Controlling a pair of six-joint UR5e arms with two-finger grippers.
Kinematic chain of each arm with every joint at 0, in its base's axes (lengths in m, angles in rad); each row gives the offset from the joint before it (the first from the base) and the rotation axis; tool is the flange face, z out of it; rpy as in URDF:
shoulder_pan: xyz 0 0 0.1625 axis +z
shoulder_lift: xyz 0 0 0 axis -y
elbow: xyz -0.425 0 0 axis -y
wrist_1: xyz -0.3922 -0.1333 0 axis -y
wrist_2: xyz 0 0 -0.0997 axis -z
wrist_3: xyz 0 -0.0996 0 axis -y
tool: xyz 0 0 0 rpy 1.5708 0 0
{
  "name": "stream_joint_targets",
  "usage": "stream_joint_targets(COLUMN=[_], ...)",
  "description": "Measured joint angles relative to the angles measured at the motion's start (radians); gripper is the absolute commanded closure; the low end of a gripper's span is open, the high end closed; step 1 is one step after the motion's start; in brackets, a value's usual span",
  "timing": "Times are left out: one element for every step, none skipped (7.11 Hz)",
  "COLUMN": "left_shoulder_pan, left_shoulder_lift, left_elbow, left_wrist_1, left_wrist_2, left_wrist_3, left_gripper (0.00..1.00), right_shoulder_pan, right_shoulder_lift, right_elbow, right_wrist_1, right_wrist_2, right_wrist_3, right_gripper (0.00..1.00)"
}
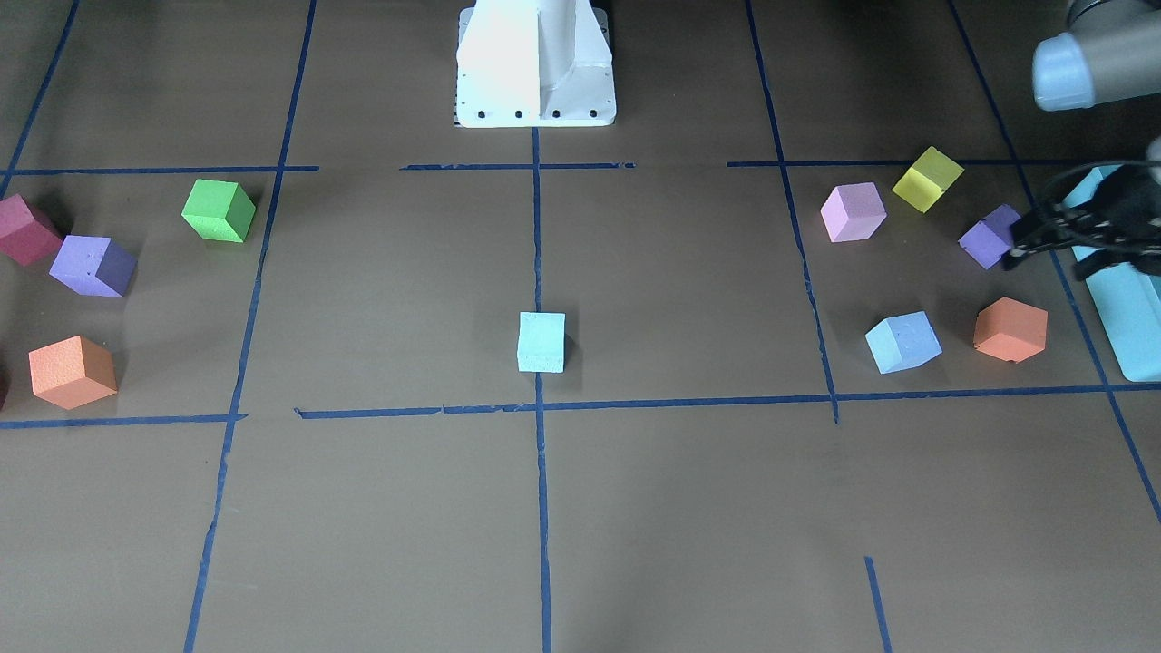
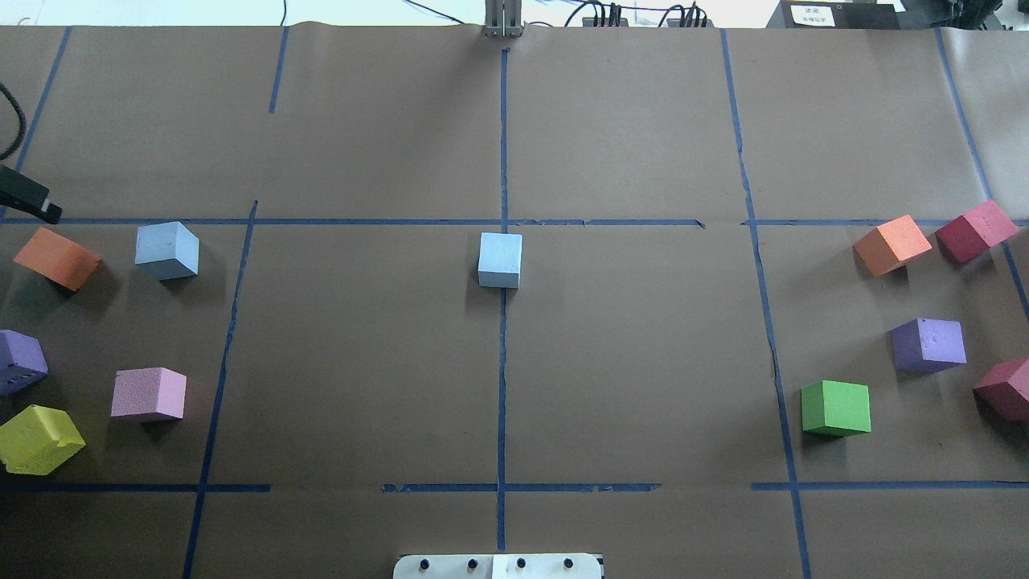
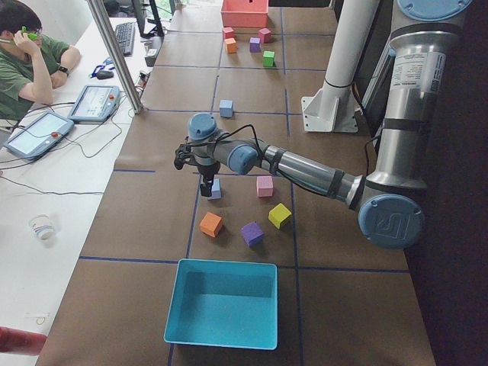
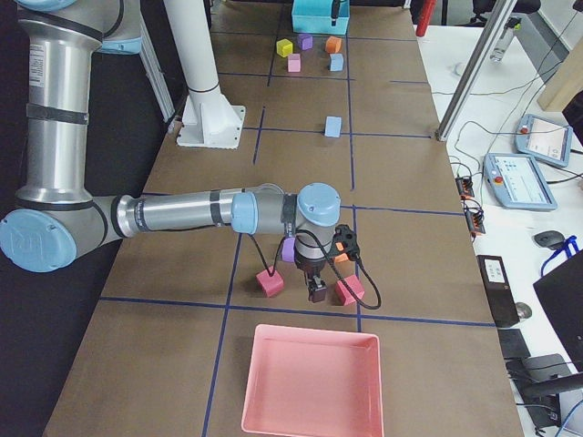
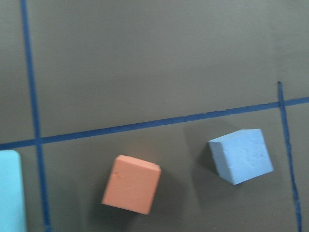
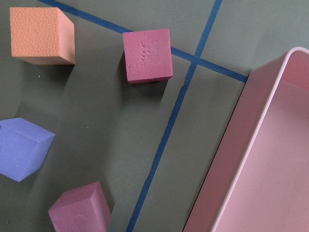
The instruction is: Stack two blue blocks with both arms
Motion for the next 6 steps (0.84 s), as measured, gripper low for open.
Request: stream_joint_targets(left_shoulder_pan=[0.057,0.098,0.139,0.176,0.196,0.203], left_shoulder_lift=[-0.020,-0.037,-0.054,-0.077,-0.094,-0.102], left_elbow=[0.036,0.063,0.081,0.104,0.135,0.171], left_wrist_1=[-0.057,-0.097,-0.127,-0.146,-0.166,-0.200], left_wrist_2=[0.018,0.044,0.084,0.119,0.144,0.156], left_wrist_3=[-0.128,-0.250,-0.350,-0.419,-0.451,-0.460], left_gripper=[0.00,0.00,0.00,0.00,0.00,0.00], right_shoulder_pan=[0.000,0.000,0.000,0.000,0.000,0.000], right_shoulder_lift=[0.000,-0.001,-0.001,-0.001,-0.001,-0.001], right_elbow=[-0.002,-0.003,-0.003,-0.004,-0.004,-0.005], right_wrist_1=[0.003,0.004,0.004,0.004,0.004,0.004], right_wrist_2=[0.000,0.000,0.001,0.001,0.001,0.003], right_wrist_3=[0.003,0.003,0.004,0.004,0.004,0.004], right_gripper=[0.00,0.00,0.00,0.00,0.00,0.00])
